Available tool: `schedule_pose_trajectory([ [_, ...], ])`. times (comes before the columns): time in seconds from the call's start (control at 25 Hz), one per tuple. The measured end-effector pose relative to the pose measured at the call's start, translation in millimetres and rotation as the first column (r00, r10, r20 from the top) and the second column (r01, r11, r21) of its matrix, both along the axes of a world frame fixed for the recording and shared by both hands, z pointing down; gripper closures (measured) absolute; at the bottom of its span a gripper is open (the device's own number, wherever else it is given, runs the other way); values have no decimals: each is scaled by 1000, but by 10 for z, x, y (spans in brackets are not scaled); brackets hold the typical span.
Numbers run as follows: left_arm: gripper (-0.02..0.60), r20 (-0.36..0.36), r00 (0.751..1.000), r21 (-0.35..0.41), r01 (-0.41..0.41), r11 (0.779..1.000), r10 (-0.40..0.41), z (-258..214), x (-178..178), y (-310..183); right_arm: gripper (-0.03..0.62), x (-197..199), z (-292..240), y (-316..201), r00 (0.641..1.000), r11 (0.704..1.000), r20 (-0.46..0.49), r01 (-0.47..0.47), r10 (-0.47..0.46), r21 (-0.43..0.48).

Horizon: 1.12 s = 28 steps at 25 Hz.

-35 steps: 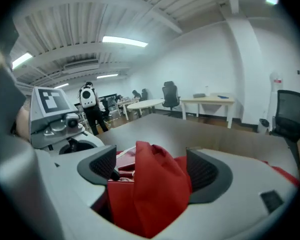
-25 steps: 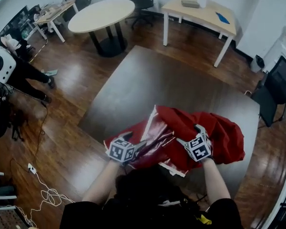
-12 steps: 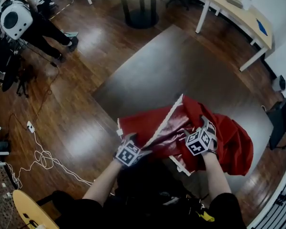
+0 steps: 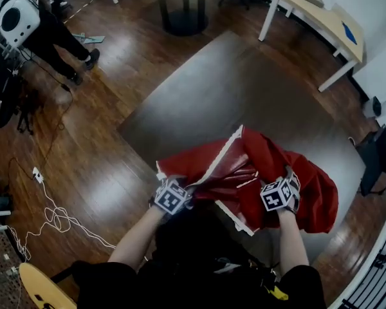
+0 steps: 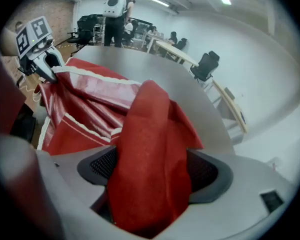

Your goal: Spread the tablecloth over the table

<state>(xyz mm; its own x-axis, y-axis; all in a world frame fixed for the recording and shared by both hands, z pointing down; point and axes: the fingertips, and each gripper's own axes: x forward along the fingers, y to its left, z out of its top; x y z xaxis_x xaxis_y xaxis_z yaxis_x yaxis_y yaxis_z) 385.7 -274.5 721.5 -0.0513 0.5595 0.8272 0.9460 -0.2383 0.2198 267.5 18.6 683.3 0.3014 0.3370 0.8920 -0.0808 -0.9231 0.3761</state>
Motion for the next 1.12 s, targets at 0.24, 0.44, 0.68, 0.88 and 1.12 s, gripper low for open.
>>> schedule_pose_trajectory([
  [0.24, 560, -108, 991, 18, -75, 997, 76, -349, 679, 310, 421, -417, 17, 143, 992, 996, 101, -80, 77, 27],
  [0.44, 558, -308, 945, 12, -108, 994, 106, -865, 1729, 941, 535, -536, -528, 783, 979, 975, -30, -203, 201, -91],
  [0.68, 558, -509, 858, -95, -141, 985, 74, -1886, 2754, 1932, 549, -798, -1217, 1485, 899, 883, -247, -415, 361, -219],
  [0.88, 558, -712, 702, -216, -237, 947, 13, -3039, 3092, 2703, 549, -682, -2116, 1677, 831, 795, -477, -483, 285, -367],
  [1.12, 557, -717, 680, -430, -260, 865, -152, -4410, 3235, 3027, 549, -683, -3010, 1627, 700, 667, -694, -599, 168, -443],
])
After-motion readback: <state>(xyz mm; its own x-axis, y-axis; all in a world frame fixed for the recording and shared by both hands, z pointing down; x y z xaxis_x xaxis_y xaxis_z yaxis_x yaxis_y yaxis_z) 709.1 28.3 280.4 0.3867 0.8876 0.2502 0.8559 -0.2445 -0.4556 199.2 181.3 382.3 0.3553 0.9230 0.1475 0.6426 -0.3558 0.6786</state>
